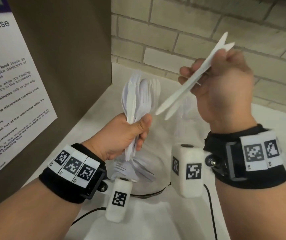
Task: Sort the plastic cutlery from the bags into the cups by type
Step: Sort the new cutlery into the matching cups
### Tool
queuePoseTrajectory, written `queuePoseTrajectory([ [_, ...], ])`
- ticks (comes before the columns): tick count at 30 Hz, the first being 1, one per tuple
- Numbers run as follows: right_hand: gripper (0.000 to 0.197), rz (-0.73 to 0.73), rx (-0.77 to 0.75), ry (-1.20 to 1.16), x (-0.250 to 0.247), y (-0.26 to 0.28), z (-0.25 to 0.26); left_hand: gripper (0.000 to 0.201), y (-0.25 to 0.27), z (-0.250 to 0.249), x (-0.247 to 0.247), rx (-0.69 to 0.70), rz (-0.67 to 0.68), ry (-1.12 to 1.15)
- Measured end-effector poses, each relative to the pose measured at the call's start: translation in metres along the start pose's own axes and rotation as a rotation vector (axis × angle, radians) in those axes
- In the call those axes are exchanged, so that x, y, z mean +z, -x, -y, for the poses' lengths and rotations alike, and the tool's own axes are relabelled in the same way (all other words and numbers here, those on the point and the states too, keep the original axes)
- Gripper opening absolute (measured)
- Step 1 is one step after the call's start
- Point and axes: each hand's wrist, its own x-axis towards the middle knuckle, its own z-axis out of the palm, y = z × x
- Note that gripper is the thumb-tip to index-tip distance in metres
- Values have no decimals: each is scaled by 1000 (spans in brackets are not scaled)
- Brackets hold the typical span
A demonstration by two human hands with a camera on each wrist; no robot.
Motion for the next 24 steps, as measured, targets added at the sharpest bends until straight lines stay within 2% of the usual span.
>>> queuePoseTrajectory([
  [2,14,32,-21,-18,3,1,4,36,-3,1,3,6,-120,-151],
  [3,14,74,-4,45,5,3,3,33,-5,1,5,9,-177,-200],
  [5,16,197,30,322,9,9,-6,31,-10,3,7,19,-271,-231],
  [7,15,325,-14,658,11,16,-20,26,-15,3,9,36,-316,-255],
  [9,18,366,-31,801,12,20,-31,16,-17,2,9,53,-304,-290],
  [13,28,317,-11,770,16,21,-42,38,-15,1,11,91,-312,-343],
  [16,29,291,-61,704,22,24,-48,47,-13,0,16,133,-321,-387],
  [20,25,265,-43,611,22,25,-52,45,-13,0,16,98,-328,-363],
  [24,19,272,-1,623,18,23,-52,38,-15,2,16,26,-301,-208],
])
